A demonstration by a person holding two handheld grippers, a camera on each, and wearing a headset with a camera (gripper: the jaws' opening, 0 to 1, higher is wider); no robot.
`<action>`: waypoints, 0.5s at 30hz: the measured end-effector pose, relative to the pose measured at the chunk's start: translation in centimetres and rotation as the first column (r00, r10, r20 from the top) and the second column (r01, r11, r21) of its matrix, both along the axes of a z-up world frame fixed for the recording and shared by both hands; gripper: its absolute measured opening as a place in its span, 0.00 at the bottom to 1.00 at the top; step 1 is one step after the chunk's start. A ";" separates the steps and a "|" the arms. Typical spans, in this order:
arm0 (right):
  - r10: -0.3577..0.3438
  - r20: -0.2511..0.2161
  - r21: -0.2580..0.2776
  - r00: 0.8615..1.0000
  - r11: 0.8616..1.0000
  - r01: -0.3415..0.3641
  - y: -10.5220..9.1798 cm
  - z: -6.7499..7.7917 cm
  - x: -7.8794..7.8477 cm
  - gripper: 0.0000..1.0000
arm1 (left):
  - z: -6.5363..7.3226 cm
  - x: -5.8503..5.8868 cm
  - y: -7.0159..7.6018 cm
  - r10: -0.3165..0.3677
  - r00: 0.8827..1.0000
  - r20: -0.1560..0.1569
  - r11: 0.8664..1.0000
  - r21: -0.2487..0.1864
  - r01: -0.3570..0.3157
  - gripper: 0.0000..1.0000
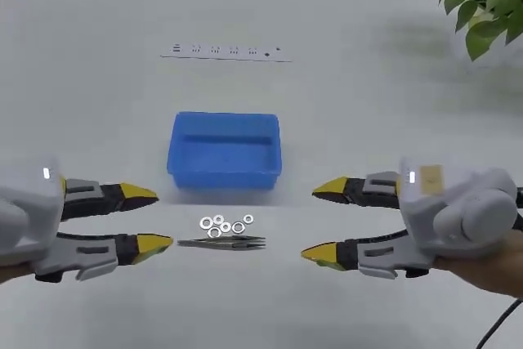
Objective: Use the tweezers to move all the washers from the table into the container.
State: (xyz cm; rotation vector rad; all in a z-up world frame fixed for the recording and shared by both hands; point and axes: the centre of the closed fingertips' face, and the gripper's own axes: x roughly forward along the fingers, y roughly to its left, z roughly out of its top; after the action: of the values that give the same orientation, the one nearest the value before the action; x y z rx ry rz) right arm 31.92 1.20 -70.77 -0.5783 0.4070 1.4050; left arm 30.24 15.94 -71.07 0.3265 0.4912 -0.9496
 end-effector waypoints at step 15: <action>0.117 0.000 -0.069 0.993 0.991 -0.117 1.6 -2.1 0.2 0.34 | -2.3 0.4 -0.6 -0.084 0.995 -0.045 0.994 0.073 0.087 0.29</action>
State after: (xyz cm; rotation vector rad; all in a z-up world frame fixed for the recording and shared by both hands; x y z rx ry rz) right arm 32.09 2.82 -72.89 -0.6707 0.4254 1.5065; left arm 30.69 15.32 -73.38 0.3991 0.5553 -1.0241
